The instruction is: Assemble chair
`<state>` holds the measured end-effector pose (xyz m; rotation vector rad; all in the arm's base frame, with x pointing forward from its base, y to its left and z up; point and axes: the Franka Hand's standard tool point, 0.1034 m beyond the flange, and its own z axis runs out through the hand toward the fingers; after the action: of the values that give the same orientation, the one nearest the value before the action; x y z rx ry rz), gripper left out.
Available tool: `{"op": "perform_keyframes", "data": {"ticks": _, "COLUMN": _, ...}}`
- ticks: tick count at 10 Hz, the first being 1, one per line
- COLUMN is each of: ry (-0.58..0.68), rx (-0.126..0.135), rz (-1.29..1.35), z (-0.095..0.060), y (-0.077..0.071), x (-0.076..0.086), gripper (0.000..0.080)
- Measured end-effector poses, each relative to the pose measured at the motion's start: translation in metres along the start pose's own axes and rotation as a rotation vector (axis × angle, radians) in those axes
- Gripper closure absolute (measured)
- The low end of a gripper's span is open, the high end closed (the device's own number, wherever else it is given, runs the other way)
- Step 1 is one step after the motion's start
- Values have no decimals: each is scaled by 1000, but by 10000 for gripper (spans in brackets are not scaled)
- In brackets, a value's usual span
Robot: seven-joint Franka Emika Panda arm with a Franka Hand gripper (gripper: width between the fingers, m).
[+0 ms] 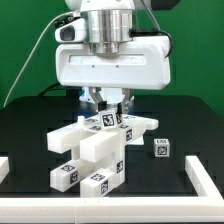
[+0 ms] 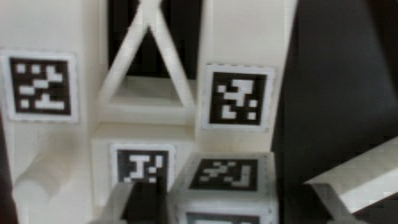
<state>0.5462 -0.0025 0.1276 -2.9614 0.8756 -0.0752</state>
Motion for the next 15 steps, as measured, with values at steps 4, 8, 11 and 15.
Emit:
{"op": "perform_keyframes", "data": {"ticks": 4, "ry": 26, "rx": 8, "rz": -111, "z": -1, "y": -1, "x": 4, "gripper": 282}}
{"op": "perform_keyframes", "data": {"ticks": 8, "ry": 25, "rx": 9, "rz": -118, "z": 3, "y": -5, "x": 4, "gripper": 151}}
{"op": "perform_keyframes", "data": {"ticks": 11, "ry": 23, "rx": 5, "rz": -96, "z": 6, "y": -5, "x": 5, "gripper": 159}}
{"op": "perform_keyframes", "data": {"ticks": 15, "ry": 21, "rx": 8, "rz": 98, "z": 7, "y": -5, "x": 4, "gripper": 515}}
